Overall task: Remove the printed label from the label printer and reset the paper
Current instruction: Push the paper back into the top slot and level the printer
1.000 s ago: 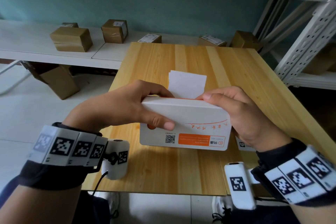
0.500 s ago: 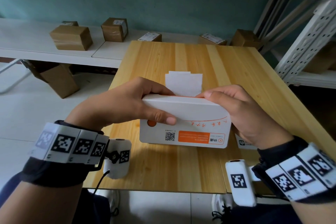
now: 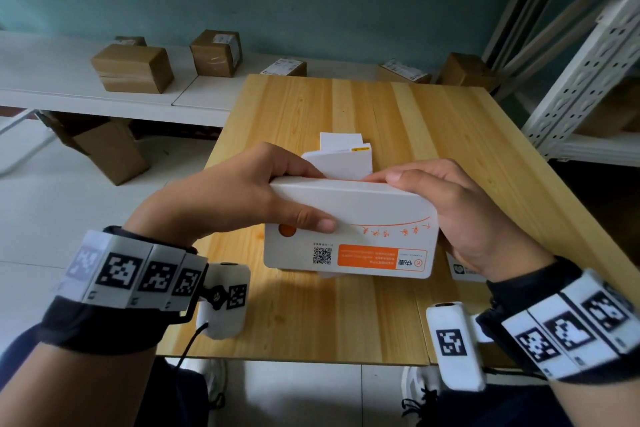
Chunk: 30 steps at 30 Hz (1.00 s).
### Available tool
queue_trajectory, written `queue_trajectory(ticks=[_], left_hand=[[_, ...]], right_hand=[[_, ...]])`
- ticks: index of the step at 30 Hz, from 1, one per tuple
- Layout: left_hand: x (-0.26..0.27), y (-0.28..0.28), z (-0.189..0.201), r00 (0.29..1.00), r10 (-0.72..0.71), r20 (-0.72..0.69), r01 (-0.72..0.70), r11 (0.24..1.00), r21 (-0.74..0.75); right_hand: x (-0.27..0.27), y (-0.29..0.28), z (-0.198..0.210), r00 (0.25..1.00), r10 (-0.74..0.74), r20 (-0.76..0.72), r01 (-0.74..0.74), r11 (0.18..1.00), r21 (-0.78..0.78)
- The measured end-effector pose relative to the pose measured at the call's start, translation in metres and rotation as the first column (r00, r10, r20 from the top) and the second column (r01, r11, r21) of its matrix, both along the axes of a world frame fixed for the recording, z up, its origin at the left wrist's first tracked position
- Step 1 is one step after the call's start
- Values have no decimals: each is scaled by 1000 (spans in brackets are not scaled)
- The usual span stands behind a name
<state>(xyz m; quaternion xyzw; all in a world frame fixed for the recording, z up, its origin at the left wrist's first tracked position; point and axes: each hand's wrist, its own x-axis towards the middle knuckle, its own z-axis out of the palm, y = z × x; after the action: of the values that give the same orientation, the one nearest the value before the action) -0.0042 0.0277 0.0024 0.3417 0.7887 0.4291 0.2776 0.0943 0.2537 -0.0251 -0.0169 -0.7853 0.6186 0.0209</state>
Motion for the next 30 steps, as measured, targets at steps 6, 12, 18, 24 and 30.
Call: queue_trajectory(ticks=[6,12,18,24,30], left_hand=[[2,0,0,1000,10,3,-10,1000,-6],[3,-1,0,1000,7,-8,-7,1000,10],[4,0,1,1000,12,-16,-12,1000,13],[4,1,1,1000,30,-5,-30,999,38],[6,2,2,999,51,-2,-50,997,57]], right_hand=[[1,-1,-1,1000,-24,-19,24,1000,3],[2,-3,1,1000,-15,-20,16,999,42],[1,-1,2,997,-14,-71,13,1000,-6],[1,-2,0,997,-32,-68,34,999,26],[0,2,1,1000,-16,-17,17,997,73]])
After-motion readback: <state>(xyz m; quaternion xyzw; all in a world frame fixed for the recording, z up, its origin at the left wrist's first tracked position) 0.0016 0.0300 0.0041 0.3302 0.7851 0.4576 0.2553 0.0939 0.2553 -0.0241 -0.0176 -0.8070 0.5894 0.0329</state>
